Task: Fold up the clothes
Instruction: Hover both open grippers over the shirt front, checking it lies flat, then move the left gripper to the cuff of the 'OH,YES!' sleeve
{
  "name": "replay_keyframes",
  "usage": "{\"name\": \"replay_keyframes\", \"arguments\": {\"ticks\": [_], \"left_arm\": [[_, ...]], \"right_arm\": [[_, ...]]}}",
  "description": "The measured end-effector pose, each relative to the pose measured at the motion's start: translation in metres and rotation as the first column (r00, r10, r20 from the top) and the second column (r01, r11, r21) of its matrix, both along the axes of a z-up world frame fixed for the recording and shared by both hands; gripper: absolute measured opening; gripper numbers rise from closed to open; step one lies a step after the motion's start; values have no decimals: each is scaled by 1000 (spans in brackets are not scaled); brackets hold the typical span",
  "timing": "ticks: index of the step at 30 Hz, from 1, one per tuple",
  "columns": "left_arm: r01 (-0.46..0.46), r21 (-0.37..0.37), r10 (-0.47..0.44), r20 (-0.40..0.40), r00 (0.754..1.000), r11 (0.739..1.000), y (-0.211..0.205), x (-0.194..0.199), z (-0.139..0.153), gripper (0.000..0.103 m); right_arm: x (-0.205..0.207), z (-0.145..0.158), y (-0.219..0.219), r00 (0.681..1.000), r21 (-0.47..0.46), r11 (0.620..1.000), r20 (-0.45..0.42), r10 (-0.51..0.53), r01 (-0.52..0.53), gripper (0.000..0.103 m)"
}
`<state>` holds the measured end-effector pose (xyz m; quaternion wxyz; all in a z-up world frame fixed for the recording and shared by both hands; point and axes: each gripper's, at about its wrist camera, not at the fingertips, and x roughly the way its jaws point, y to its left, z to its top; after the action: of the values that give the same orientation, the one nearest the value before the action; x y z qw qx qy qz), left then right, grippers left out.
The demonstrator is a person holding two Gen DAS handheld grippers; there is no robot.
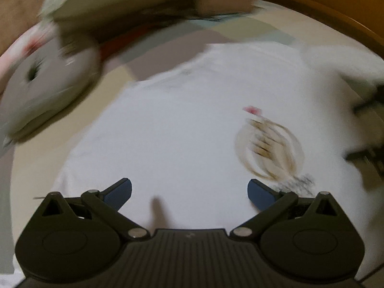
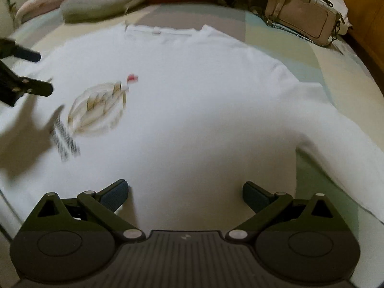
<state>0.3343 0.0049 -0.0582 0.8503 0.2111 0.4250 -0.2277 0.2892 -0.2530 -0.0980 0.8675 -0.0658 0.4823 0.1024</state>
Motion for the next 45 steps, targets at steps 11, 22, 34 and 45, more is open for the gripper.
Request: {"name": "replay_keyframes", "arguments": {"ticks": [11, 22, 34, 45], "left_arm": [[-76, 30, 81, -205, 975, 997, 13, -64, -20, 102], [-306, -28, 293, -215, 932, 952, 37, -72, -15, 102], [-453, -89, 427, -212, 879, 887, 55, -87, -21, 102], [-406, -211, 370, -190, 909, 889, 91, -10, -23, 102]], "right_arm": [[-32, -4, 6, 996, -41, 996, 5, 86, -85, 103], [2, 16, 25, 992, -3, 992, 9, 123, -123, 103], [3, -4, 32, 977, -7, 977, 28, 212, -212, 103], [31, 13, 75, 988, -54, 988, -74, 137, -141, 103]]}}
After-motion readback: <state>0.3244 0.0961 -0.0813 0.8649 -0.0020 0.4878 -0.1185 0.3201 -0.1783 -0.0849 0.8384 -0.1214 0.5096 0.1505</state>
